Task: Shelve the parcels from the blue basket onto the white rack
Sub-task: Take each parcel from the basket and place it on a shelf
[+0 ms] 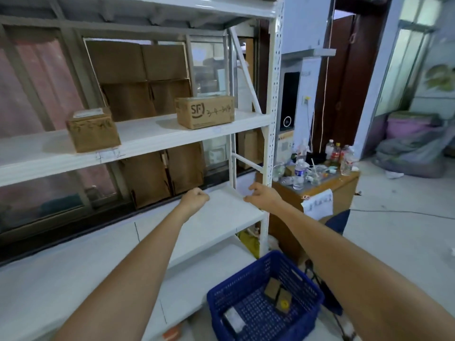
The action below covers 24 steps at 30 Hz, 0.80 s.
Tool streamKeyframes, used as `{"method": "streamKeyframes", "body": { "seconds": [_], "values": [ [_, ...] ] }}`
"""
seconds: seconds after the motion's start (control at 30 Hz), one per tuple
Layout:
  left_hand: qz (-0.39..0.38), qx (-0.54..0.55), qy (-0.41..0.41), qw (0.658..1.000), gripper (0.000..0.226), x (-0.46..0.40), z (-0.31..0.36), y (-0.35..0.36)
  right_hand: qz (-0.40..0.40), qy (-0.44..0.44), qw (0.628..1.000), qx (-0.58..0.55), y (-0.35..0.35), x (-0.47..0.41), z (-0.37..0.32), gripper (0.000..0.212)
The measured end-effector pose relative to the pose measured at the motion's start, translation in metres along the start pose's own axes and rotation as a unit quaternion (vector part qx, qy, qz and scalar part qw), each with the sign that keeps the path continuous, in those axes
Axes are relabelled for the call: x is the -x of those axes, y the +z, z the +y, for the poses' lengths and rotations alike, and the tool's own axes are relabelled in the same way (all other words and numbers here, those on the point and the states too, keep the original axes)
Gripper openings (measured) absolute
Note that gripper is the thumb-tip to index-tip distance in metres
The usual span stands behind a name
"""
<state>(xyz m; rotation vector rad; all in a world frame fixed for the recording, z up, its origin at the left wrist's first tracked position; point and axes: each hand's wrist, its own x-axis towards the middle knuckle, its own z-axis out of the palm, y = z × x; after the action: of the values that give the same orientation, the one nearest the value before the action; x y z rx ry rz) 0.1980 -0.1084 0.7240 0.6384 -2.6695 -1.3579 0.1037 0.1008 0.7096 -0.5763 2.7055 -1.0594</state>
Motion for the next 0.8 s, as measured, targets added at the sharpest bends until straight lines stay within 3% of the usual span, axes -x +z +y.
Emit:
{"method": "streamKeyframes", "body": {
  "seconds": [0.27,0.47,0.63,0.8],
  "values": [
    [0.003,-0.016,0.005,1.000,0.007,-0.050,0.020,0.067,-0.029,0.011,0.999,-0.012,-0.007,-0.037,0.067,0.053],
    [0.012,-0.012,-0.006,1.000,0.018,-0.126,0.011,0.113,-0.044,-0.002,0.999,-0.010,-0.001,-0.103,0.107,0.050],
    [-0.006,-0.002,-0.052,0.999,0.033,-0.191,-0.008,0.159,-0.082,0.012,0.997,0.002,0.006,-0.168,0.146,0.046],
    [-0.012,0.000,-0.091,0.996,0.033,-0.224,-0.031,0.193,-0.121,0.025,0.992,0.024,0.025,-0.217,0.188,0.047]
  ]
}}
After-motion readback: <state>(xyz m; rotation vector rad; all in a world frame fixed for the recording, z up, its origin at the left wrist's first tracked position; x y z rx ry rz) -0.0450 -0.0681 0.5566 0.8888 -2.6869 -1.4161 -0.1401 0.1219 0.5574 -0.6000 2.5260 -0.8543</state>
